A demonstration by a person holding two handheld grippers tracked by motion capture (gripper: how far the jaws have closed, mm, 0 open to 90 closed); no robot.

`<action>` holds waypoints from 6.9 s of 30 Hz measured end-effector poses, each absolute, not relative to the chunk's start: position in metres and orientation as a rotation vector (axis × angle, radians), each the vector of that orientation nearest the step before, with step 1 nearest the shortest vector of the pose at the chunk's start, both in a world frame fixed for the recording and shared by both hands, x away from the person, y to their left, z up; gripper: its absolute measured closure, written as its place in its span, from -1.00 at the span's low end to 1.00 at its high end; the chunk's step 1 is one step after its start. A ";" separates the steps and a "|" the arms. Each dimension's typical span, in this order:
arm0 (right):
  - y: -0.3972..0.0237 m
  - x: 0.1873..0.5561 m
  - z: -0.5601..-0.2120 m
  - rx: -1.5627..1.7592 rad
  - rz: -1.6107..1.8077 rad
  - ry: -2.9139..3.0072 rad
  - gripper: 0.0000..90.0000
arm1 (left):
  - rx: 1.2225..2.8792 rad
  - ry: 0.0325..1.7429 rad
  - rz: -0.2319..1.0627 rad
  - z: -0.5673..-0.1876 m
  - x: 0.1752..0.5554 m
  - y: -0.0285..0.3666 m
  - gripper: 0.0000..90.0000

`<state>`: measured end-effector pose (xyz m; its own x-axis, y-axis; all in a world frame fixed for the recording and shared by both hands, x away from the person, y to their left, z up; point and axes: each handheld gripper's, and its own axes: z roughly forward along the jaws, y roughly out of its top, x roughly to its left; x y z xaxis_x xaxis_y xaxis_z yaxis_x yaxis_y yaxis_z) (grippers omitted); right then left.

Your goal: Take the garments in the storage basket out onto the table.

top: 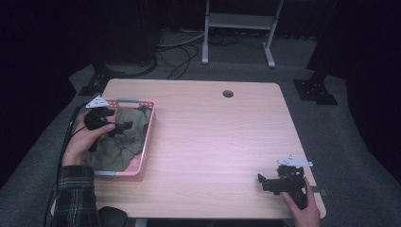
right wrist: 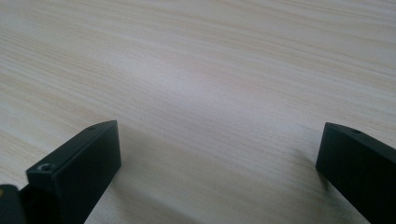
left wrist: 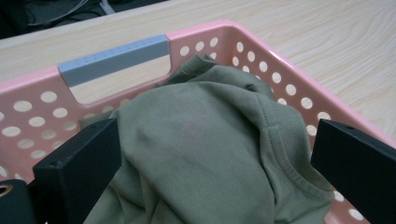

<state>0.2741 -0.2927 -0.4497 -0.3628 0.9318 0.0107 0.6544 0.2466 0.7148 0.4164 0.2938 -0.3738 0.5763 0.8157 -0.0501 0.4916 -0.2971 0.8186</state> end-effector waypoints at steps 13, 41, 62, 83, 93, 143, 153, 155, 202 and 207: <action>-0.293 0.274 -0.450 1.447 0.895 2.107 -1.00 | 1.991 1.097 0.454 -0.385 0.421 0.293 -0.97; -0.293 0.274 -0.450 1.447 0.896 2.107 -1.00 | 2.148 1.179 0.406 -0.414 0.429 0.285 -0.97; -0.293 0.274 -0.450 1.447 0.895 2.107 -1.00 | 2.220 1.206 0.370 -0.424 0.432 0.282 -1.00; -0.293 0.274 -0.450 1.448 0.896 2.107 -1.00 | 2.227 1.217 0.388 -0.420 0.429 0.282 -0.67; -0.293 0.274 -0.450 1.448 0.896 2.107 -1.00 | 2.230 1.215 0.397 -0.416 0.427 0.284 -0.35; -0.293 0.274 -0.450 1.448 0.896 2.107 -1.00 | 2.088 1.287 0.357 -0.385 0.417 0.289 0.04; -0.293 0.274 -0.450 1.448 0.896 2.107 -1.00 | 2.030 1.253 0.409 -0.370 0.412 0.289 0.04; -0.293 0.274 -0.450 1.448 0.896 2.107 -1.00 | 2.015 1.241 0.415 -0.368 0.411 0.289 0.04; -0.293 0.274 -0.450 1.448 0.895 2.107 -1.00 | 1.647 0.982 0.735 -0.291 0.372 0.276 0.02; -0.293 0.274 -0.450 1.448 0.895 2.107 -1.00 | 1.628 0.964 0.737 -0.283 0.368 0.269 0.02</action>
<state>0.2740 -0.2927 -0.4497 -0.3625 0.9319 0.0109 0.6547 0.2464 0.7146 0.3676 0.2693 -0.2827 0.4845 0.8748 -0.0054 0.2240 -0.1181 0.9674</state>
